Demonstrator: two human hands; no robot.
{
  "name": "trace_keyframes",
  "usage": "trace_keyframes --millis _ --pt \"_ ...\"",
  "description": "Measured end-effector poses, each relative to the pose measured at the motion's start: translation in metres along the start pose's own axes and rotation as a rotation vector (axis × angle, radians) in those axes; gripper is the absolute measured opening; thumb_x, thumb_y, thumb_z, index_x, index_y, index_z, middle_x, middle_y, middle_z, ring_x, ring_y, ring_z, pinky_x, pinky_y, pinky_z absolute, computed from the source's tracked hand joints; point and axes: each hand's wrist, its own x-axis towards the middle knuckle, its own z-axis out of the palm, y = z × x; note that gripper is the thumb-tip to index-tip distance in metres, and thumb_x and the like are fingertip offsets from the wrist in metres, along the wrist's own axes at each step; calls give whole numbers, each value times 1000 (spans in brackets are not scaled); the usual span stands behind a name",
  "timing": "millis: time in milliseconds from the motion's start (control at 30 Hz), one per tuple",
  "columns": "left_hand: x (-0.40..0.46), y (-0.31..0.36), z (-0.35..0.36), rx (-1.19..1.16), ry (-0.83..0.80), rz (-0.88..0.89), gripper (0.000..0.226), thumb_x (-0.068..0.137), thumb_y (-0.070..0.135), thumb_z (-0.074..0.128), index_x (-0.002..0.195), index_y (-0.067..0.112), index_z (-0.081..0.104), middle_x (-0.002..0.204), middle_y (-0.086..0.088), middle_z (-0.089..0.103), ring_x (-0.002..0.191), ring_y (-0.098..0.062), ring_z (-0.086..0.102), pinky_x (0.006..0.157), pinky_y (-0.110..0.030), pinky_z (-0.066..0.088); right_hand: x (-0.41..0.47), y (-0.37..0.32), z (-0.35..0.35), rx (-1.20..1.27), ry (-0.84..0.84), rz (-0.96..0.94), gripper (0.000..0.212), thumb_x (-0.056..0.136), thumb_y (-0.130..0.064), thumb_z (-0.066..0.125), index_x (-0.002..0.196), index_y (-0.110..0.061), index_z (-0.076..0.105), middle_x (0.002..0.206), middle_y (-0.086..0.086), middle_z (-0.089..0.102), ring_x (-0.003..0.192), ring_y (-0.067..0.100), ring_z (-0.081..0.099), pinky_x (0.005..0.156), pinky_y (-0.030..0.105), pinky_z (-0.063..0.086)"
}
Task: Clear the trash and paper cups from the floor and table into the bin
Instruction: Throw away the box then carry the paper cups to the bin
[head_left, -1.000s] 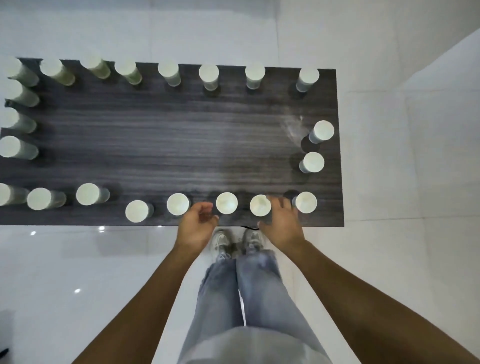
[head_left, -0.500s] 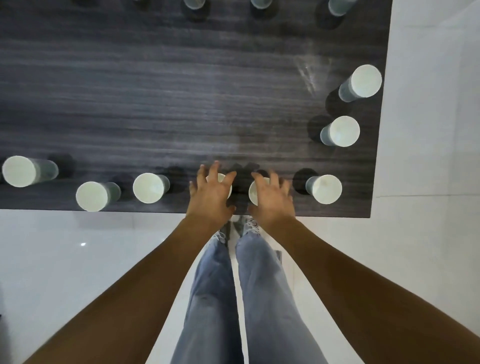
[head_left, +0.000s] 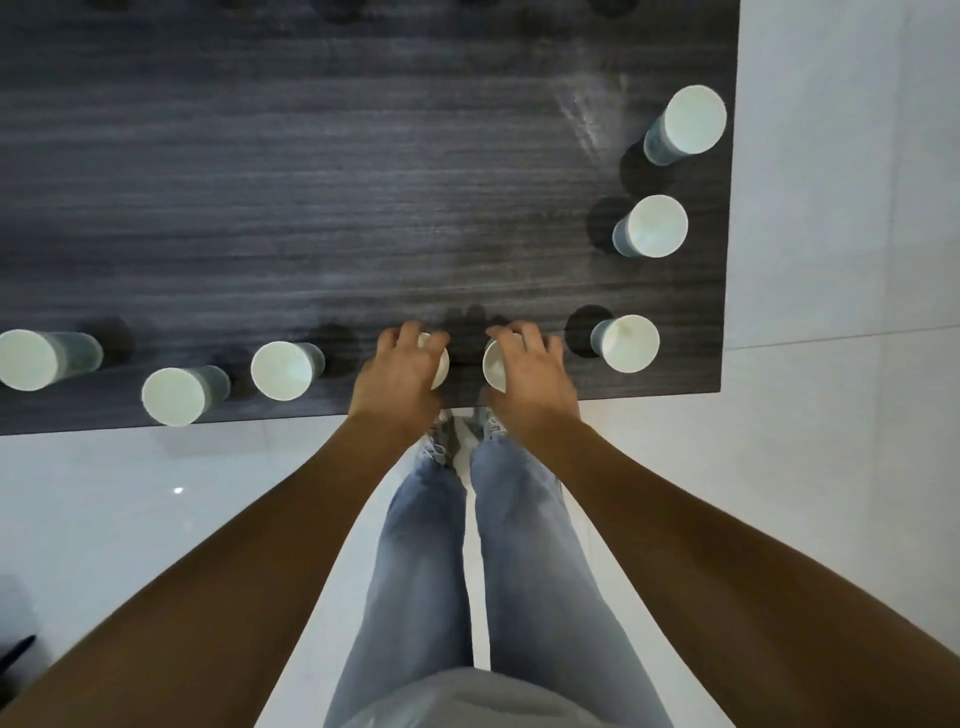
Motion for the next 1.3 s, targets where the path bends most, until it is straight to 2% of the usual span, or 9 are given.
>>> trace_keyframes --millis 167,333,533,733,967,1300 --pt "-19 6 -28 -95 -2 -23 58 82 17 66 134 21 43 136 -8 41 124 -30 36 93 -44 45 -28 -3 -27 44 97 20 69 79 -16 74 138 -23 40 139 1 38 126 28 32 97 42 45" --pt "-50 16 -54 -40 -53 50 57 80 18 66 132 22 44 136 -8 40 123 -31 36 91 -46 46 -74 -2 -45 128 227 163 64 79 -20 75 135 -23 43 137 2 42 126 28 35 96 41 46" --pt "-101 54 -90 109 -60 302 56 81 21 66 133 19 45 132 -11 43 120 -33 42 93 -49 47 -172 -3 -57 263 388 317 67 81 -23 73 138 -23 39 137 0 40 124 27 32 92 39 47" --pt "-170 130 -96 328 -48 625 54 80 22 68 130 18 48 128 -8 44 119 -29 41 92 -43 46 -288 20 -46 405 515 546 67 81 -27 68 140 -22 37 137 1 38 121 30 34 82 40 49" --pt "-267 226 -42 615 -215 957 58 80 20 66 133 18 42 128 -9 43 119 -29 40 89 -37 46 -435 56 -2 592 691 813 63 79 -28 65 136 -27 39 133 -3 39 115 27 36 69 31 43" --pt "-458 350 132 870 -345 1322 61 81 25 67 135 20 41 130 -7 42 118 -27 41 90 -38 49 -654 128 124 753 806 1141 61 81 -28 65 136 -27 38 133 -3 39 117 26 36 80 34 49"
